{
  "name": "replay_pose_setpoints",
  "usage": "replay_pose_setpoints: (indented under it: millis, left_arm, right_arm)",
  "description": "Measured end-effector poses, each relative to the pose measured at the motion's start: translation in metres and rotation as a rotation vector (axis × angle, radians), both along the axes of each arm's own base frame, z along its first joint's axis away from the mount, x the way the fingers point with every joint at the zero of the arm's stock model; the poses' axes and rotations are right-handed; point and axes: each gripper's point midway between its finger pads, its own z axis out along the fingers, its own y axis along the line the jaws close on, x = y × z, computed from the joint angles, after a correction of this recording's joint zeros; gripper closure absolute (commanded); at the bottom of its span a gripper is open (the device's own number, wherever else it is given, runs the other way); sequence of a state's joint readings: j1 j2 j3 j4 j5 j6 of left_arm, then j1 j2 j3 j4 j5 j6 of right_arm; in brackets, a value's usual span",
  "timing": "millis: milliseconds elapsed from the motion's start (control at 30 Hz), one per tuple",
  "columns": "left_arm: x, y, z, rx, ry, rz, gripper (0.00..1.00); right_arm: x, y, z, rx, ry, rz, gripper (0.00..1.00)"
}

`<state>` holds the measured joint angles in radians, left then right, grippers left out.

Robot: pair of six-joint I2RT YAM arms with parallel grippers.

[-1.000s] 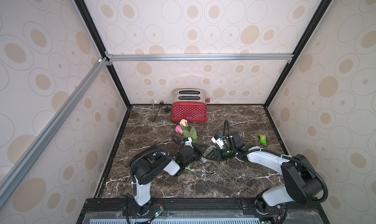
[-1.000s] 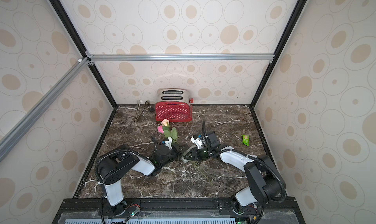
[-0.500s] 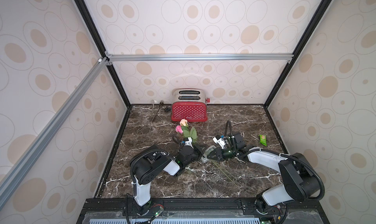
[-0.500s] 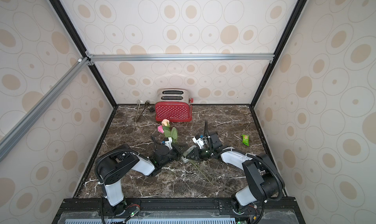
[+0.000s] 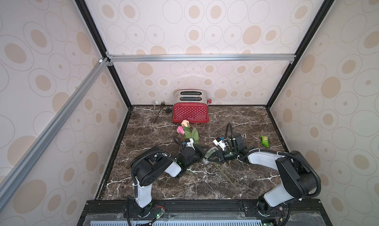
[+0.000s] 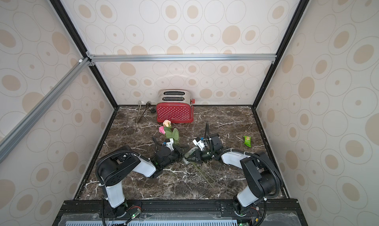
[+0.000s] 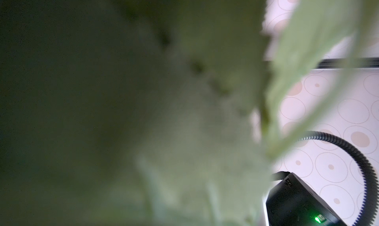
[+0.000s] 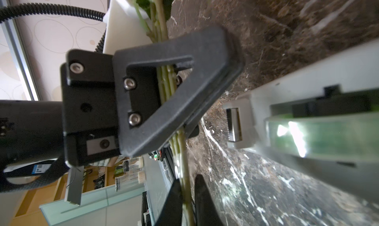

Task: Wrap bouquets with tape
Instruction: Wrap the tape around the bouquet.

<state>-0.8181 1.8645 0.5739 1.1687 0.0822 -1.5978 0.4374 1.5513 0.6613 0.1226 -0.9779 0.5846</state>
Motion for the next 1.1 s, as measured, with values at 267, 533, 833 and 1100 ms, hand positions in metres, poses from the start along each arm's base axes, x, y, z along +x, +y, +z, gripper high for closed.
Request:
replay_pose_setpoints:
  millis: [267,533,833,1100]
  left_arm:
    - [0.000,0.001,0.001,-0.002,-0.004,0.000,0.61]
    - [-0.003,0.010,0.005,-0.006,-0.009,0.009,0.52]
    - [-0.004,0.011,0.006,-0.001,-0.003,0.008,0.54]
    - [-0.005,0.012,0.000,0.014,0.023,0.010,0.59]
  right_arm:
    - [0.000,-0.003,-0.002,-0.025,-0.033,0.003,1.00]
    - [0.000,-0.010,0.001,-0.211,-0.210,0.029,1.00]
    - [-0.004,-0.006,-0.010,-0.492,-0.505,0.134,1.00]
    - [-0.001,-0.009,-0.007,-0.727,-0.792,0.177,1.00]
